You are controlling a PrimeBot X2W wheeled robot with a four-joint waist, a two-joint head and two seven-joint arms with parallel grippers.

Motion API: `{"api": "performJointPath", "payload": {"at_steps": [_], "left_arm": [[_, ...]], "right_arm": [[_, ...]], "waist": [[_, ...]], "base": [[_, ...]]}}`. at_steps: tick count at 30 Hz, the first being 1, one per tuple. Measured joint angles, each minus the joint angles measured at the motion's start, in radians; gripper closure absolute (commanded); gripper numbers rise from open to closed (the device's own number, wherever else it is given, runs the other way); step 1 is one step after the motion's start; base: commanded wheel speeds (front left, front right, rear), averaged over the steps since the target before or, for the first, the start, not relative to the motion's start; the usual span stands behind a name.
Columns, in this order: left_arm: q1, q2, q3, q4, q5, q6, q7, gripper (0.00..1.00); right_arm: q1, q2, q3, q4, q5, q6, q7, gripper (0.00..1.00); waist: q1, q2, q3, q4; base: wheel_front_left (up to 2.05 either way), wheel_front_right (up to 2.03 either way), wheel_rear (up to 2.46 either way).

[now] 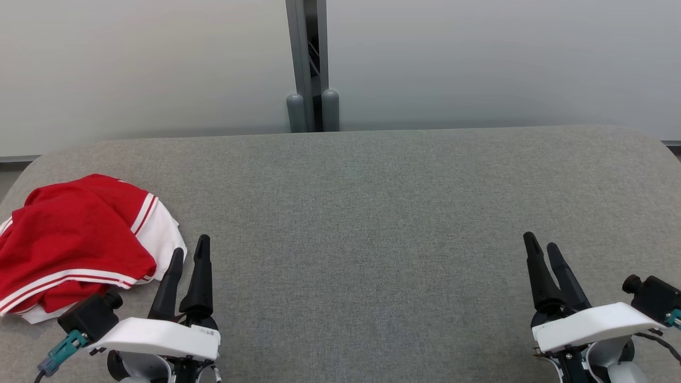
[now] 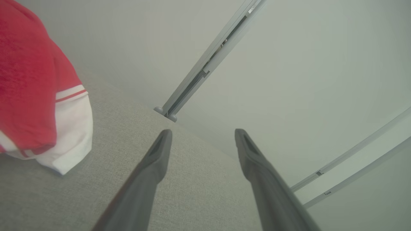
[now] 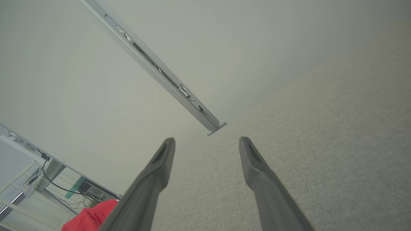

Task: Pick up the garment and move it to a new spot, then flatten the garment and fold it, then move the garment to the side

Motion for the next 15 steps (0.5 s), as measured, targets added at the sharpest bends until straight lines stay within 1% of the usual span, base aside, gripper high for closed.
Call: {"api": "performJointPath", "payload": {"at_steps": [7, 12, 15], "left_arm": [[0.000, 0.003, -0.028, -0.024, 0.098, 0.009, -0.025, 0.00], [0.000, 0.005, -0.035, -0.033, 0.136, 0.018, -0.038, 0.00], [0.000, 0.006, -0.043, -0.040, 0.176, 0.021, -0.049, 0.00]], "right_arm": [[0.001, -0.001, 0.020, -0.015, -0.116, 0.000, -0.024, 0.00], [0.005, -0.002, 0.026, -0.023, -0.160, 0.000, -0.035, 0.00], [0.005, -0.002, 0.033, -0.034, -0.212, 0.000, -0.046, 0.00]], "waist": [[0.0000, 0.0000, -0.001, -0.001], [0.0000, 0.0000, -0.001, 0.000], [0.0000, 0.0000, -0.001, -0.001]], "base": [[0.00, 0.00, 0.00], [0.00, 0.00, 0.00], [0.00, 0.00, 0.00]]}}
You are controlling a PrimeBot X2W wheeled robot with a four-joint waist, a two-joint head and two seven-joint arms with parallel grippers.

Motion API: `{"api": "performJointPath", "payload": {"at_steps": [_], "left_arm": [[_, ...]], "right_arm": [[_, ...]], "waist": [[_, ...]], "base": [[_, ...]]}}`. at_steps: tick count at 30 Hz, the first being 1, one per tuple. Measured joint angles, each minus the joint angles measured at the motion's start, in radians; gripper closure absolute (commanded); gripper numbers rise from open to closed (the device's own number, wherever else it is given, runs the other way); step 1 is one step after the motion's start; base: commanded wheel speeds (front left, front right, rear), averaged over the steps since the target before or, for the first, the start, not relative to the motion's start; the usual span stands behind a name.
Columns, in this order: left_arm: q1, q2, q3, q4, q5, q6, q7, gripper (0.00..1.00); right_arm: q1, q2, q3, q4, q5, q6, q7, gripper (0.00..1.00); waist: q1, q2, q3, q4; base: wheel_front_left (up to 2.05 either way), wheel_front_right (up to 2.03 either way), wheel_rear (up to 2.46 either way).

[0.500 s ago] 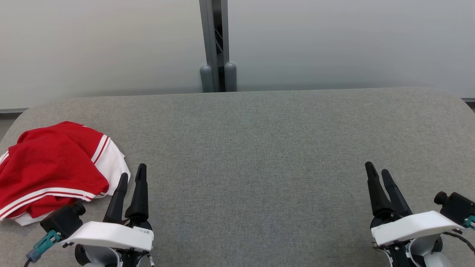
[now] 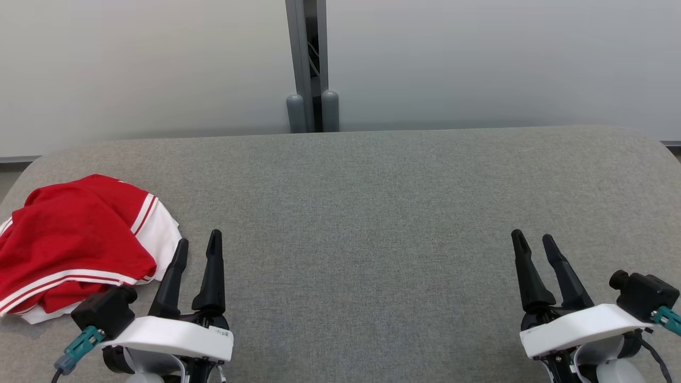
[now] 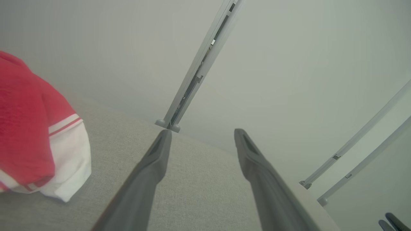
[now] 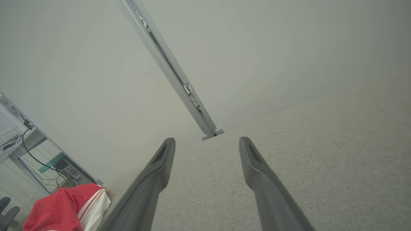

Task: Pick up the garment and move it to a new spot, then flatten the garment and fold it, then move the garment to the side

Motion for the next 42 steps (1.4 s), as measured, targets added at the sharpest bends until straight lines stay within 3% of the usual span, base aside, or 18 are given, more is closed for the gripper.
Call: {"api": "performJointPath", "payload": {"at_steps": [42], "left_arm": [[-0.002, 0.008, -0.058, 0.017, 0.332, 0.022, -0.098, 0.00]], "right_arm": [[0.025, -0.007, -0.004, -0.061, -0.381, 0.000, -0.094, 0.00]], "waist": [[0.0000, 0.0000, -0.001, 0.001]], "base": [[0.00, 0.00, 0.00]]}}
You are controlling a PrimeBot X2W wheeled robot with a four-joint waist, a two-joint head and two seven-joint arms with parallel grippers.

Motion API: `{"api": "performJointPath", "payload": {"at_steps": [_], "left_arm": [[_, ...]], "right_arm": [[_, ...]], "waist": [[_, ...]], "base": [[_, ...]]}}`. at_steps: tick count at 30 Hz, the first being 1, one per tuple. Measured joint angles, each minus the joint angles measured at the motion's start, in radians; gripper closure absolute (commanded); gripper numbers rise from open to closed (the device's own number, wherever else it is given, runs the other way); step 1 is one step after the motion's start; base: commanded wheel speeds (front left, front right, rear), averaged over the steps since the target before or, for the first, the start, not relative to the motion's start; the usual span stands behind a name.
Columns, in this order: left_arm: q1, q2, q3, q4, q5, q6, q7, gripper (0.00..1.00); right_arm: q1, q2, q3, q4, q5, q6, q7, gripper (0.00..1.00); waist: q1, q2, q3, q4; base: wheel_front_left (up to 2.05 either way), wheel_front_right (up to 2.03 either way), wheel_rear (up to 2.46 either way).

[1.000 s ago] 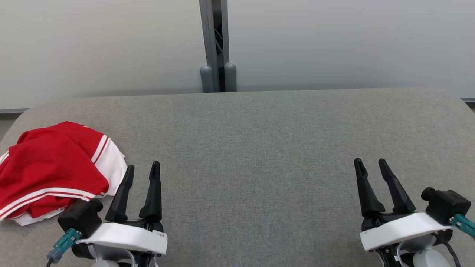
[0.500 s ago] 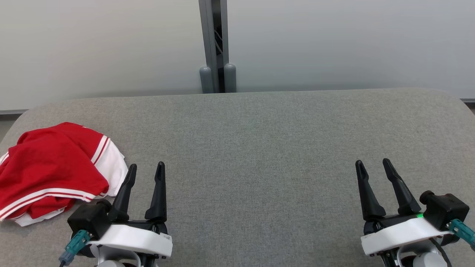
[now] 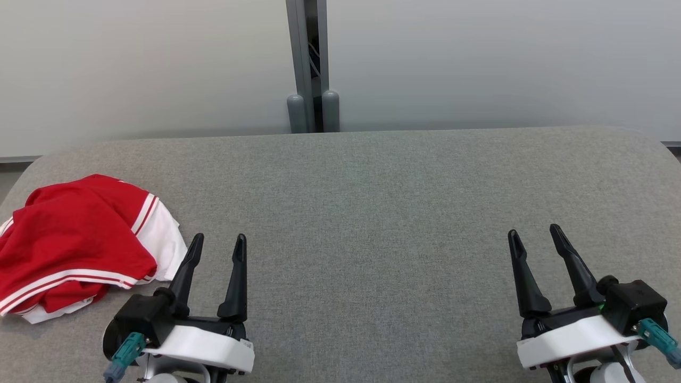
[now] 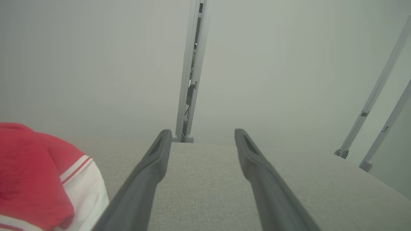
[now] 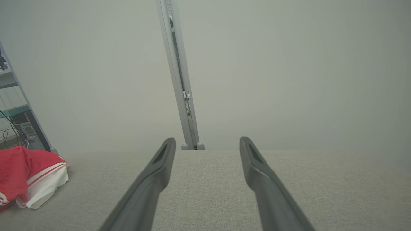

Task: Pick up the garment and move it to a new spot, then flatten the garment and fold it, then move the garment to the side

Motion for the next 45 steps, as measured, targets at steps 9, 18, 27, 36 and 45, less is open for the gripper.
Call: {"api": "performJointPath", "payload": {"at_steps": [9, 18, 27, 36, 45], "left_arm": [[-0.002, 0.001, -0.014, -0.006, 0.068, -0.008, -0.020, 0.00], [-0.002, 0.002, -0.025, 0.002, 0.128, 0.007, -0.038, 0.00], [-0.002, 0.003, -0.023, 0.018, 0.138, 0.015, -0.040, 0.00], [-0.002, 0.002, -0.016, 0.032, 0.137, 0.014, -0.041, 0.00], [-0.008, 0.002, -0.016, 0.030, 0.138, 0.018, -0.041, 0.00]], "right_arm": [[0.000, -0.001, 0.001, 0.003, -0.079, 0.000, -0.019, 0.00], [0.003, -0.002, 0.005, -0.003, -0.151, 0.000, -0.036, 0.00], [0.007, -0.003, 0.011, 0.000, -0.162, 0.000, -0.040, 0.00], [0.007, -0.003, 0.015, 0.006, -0.160, 0.000, -0.040, 0.00], [0.009, -0.003, 0.024, 0.005, -0.158, 0.000, -0.040, 0.00]], "waist": [[0.0000, 0.0000, 0.000, -0.001], [0.0000, 0.0000, -0.006, -0.003], [0.0000, 0.0000, -0.012, -0.004], [0.0000, 0.0000, -0.013, -0.003], [0.0000, 0.0000, -0.005, 0.046]], "base": [[0.00, 0.00, 0.00], [0.00, 0.00, 0.00], [0.00, 0.00, 0.00], [0.00, 0.00, 0.00], [0.00, 0.00, 0.00]]}}
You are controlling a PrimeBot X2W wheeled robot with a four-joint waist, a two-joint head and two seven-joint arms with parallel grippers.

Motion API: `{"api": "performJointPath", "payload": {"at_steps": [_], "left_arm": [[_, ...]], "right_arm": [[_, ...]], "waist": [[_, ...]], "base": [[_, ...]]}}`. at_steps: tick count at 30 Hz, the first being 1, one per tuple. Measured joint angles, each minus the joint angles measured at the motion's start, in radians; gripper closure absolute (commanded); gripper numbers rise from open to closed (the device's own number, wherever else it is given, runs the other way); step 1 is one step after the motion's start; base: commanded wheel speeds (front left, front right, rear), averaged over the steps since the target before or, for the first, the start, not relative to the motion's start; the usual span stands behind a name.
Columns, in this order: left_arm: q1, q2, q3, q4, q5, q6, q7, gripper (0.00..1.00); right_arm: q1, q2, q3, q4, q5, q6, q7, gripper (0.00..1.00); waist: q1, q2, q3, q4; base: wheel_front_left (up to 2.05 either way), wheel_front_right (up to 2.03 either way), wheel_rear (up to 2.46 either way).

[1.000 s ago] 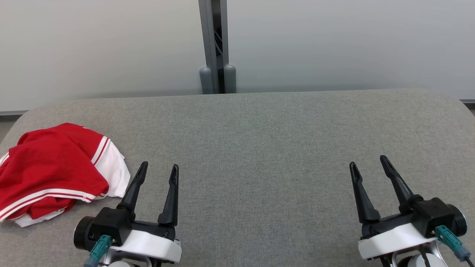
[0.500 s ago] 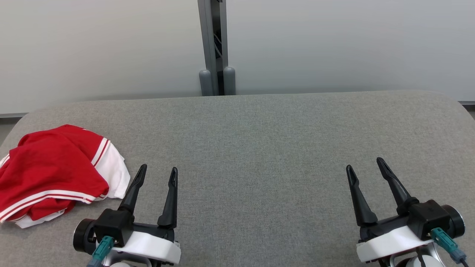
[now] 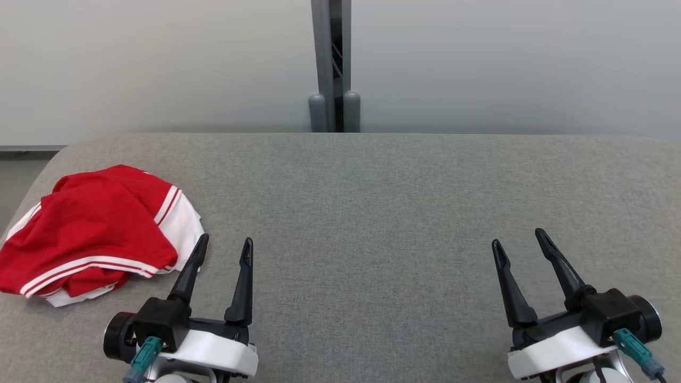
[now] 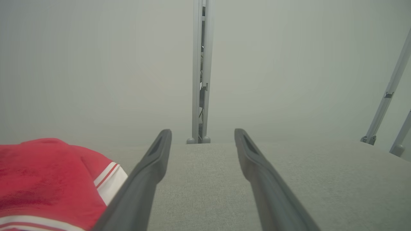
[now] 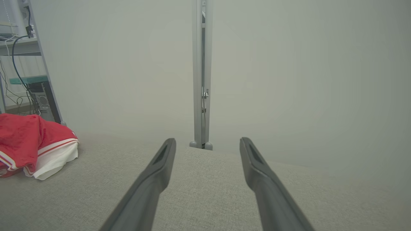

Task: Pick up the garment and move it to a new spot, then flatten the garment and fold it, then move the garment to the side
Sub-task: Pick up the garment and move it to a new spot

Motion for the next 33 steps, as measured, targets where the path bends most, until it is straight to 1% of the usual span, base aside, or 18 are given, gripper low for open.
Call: {"api": "performJointPath", "payload": {"at_steps": [3, 10, 11, 19, 33], "left_arm": [[0.000, 0.000, -0.001, -0.005, -0.005, 0.004, 0.000, 0.00], [-0.001, 0.000, 0.006, -0.023, -0.030, 0.027, 0.000, 0.00], [-0.003, 0.000, 0.007, -0.030, -0.037, 0.035, 0.000, 0.00], [-0.008, 0.000, 0.005, -0.058, -0.057, 0.048, 0.000, 0.00], [0.005, 0.000, 0.016, -0.070, -0.062, 0.068, 0.000, 0.00]], "right_arm": [[0.001, 0.000, 0.004, -0.001, 0.000, 0.000, 0.000, 0.00], [0.001, 0.000, 0.025, -0.012, -0.005, 0.000, 0.000, 0.00], [0.000, 0.000, 0.029, -0.014, -0.009, 0.000, 0.000, 0.00], [-0.005, 0.000, 0.049, -0.019, -0.018, 0.000, 0.000, 0.00], [0.006, 0.000, 0.063, -0.017, -0.019, 0.000, 0.000, 0.00]], "waist": [[0.0000, 0.0000, 0.005, 0.027], [0.0000, 0.0000, 0.020, 0.101], [0.0000, 0.0000, 0.028, 0.124], [0.0000, 0.0000, 0.048, 0.222], [0.0000, 0.0000, 0.027, 0.374]], "base": [[0.00, 0.00, 0.00], [0.00, 0.00, 0.00], [0.00, 0.00, 0.00], [0.00, 0.00, 0.00], [0.00, 0.00, 0.00]]}}
